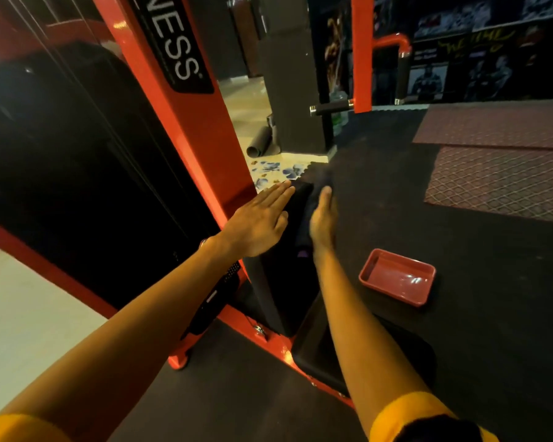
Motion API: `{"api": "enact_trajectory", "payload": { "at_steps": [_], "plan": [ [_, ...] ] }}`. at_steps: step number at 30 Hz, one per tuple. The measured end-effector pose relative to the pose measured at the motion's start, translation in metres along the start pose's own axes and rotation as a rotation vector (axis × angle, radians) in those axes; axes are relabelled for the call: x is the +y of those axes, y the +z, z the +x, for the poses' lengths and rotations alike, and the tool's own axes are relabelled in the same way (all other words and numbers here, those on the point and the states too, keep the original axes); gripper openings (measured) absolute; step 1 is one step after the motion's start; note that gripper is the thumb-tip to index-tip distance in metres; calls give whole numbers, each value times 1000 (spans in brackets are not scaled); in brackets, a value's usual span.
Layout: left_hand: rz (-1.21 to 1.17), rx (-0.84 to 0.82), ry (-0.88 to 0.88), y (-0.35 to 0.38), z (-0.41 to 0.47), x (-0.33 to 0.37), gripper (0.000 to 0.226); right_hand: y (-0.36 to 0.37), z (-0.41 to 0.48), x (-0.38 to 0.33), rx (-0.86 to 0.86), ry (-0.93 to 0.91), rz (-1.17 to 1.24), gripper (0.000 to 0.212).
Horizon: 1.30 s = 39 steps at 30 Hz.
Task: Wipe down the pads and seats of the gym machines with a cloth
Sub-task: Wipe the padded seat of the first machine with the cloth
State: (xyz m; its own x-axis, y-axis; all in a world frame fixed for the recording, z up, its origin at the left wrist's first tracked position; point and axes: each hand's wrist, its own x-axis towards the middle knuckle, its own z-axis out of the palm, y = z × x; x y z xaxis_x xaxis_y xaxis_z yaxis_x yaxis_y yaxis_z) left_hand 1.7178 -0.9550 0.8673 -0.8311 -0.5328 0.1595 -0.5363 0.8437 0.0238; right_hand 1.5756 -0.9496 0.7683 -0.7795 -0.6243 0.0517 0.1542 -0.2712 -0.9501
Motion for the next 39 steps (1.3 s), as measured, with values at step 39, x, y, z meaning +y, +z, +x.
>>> {"api": "enact_trajectory", "payload": {
  "at_steps": [39],
  "plan": [
    [-88, 216, 125, 18, -27, -8, 56, -15, -33, 50, 136, 336, -39, 62]
  ]
}}
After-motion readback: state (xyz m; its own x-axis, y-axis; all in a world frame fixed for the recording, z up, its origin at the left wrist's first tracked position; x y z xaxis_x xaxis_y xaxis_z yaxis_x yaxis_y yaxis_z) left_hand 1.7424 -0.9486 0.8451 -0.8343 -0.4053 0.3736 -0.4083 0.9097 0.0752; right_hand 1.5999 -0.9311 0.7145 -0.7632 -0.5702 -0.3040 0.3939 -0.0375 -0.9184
